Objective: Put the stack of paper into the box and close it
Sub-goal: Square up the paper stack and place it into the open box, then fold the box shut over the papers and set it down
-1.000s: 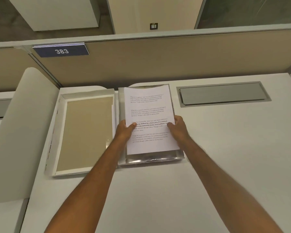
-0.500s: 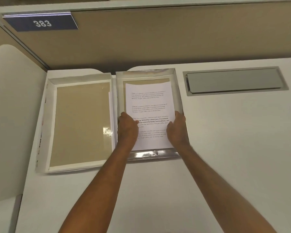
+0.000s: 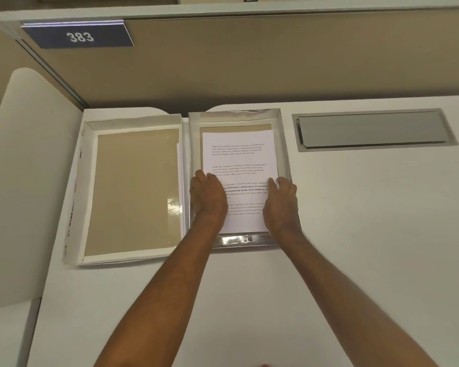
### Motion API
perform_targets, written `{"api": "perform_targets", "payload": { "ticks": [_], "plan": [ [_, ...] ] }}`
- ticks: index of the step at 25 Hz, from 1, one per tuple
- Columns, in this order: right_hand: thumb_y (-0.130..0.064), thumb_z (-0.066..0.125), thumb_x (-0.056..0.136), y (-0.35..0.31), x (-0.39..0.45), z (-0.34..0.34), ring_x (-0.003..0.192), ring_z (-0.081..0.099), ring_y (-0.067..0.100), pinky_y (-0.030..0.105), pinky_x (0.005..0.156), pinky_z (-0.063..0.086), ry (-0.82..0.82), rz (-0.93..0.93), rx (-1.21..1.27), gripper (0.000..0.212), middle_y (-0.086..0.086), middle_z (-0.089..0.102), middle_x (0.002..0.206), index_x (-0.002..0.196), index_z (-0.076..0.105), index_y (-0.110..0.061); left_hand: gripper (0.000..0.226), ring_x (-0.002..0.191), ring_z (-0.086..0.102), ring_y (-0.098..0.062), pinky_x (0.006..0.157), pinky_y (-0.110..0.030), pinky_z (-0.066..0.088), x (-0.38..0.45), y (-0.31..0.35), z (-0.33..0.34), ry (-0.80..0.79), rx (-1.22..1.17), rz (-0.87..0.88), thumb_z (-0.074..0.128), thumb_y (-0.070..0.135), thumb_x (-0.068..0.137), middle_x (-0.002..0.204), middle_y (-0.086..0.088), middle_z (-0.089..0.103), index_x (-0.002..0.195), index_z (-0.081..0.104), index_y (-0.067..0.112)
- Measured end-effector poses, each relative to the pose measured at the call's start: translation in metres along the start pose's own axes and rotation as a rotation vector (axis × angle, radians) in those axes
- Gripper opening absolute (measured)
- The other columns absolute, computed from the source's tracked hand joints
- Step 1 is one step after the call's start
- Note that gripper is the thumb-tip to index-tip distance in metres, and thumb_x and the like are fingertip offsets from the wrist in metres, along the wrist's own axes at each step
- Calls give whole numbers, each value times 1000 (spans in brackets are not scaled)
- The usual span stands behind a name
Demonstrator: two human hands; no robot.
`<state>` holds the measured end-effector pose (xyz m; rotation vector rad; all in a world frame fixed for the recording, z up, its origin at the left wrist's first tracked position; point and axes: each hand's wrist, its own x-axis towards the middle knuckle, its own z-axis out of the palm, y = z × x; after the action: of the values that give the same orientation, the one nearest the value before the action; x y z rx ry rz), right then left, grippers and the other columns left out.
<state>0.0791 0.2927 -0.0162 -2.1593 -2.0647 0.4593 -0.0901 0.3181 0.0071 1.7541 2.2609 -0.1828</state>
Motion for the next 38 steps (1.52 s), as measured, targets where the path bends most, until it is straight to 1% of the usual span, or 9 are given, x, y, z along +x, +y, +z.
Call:
{"api": "perform_targets", "payload": {
  "ticks": [7, 10, 15, 21, 23, 26, 31, 34, 38],
  "plan": [
    [-9, 52, 100, -32, -1, -16, 143, 41, 38, 45, 117, 39, 27, -14, -24, 56, 20, 37, 163, 154, 42, -5, 45, 112, 59, -33, 95, -42, 53, -8, -30, -4, 166, -252, 160, 63, 18, 100, 129, -17, 54, 143, 54, 8],
    [-18, 58, 99, -61, -6, -14, 145, 39, 34, 46, 117, 44, -10, -66, 96, 54, 14, 39, 162, 151, 48, -10, 40, 111, 60, -35, 93, -44, 52, -17, -62, -6, 273, -318, 117, 63, 20, 99, 127, -17, 59, 138, 61, 8],
    [-19, 58, 101, -115, -21, 0, 142, 40, 32, 49, 108, 51, -113, -195, 225, 52, 12, 41, 159, 151, 48, -10, 47, 132, 50, -37, 107, -50, 45, -18, -141, -2, 308, -322, -140, 65, 25, 98, 147, -16, 51, 142, 57, 12],
    [-23, 56, 104, -158, -41, 22, 145, 40, 30, 50, 98, 57, -253, -314, 236, 53, 6, 35, 162, 155, 44, -18, 70, 151, 30, -42, 124, -57, 18, -19, -224, 6, 333, -314, -462, 70, 26, 91, 165, -22, 31, 151, 41, 5],
    [-23, 56, 103, -165, -45, 29, 147, 39, 28, 50, 98, 57, -289, -300, 216, 54, 4, 32, 164, 156, 43, -17, 81, 152, 31, -42, 123, -60, 19, -19, -241, 5, 334, -336, -560, 71, 27, 89, 166, -21, 31, 156, 32, 5],
    [-15, 55, 102, -167, -49, 34, 146, 40, 30, 47, 95, 56, -306, -297, 193, 55, 6, 31, 165, 156, 42, -12, 84, 143, 44, -44, 115, -60, 34, -20, -255, 3, 354, -429, -684, 70, 25, 91, 161, -22, 38, 160, 26, 3],
    [-10, 50, 102, -169, -52, 36, 149, 36, 28, 44, 99, 55, -290, -270, 236, 59, 6, 20, 169, 159, 34, -9, 41, 124, 61, -45, 103, -54, 48, -11, -282, -9, 268, -541, -773, 52, 13, 99, 138, -20, 65, 140, 57, 8],
    [-3, 46, 101, -166, -56, 35, 142, 44, 27, 44, 92, 59, -271, -248, 279, 61, 2, 20, 167, 160, 32, -9, 36, 97, 62, -41, 83, -42, 48, -9, -292, -25, 243, -619, -792, 48, 7, 95, 125, -17, 71, 121, 71, 15],
    [2, 44, 100, -166, -57, 24, 127, 55, 28, 43, 89, 59, -269, -248, 314, 60, 1, 23, 164, 158, 34, -9, 41, 113, 64, -43, 87, -42, 48, -14, -296, -55, 278, -730, -737, 47, 15, 95, 131, -13, 71, 128, 69, 23]
  ]
}}
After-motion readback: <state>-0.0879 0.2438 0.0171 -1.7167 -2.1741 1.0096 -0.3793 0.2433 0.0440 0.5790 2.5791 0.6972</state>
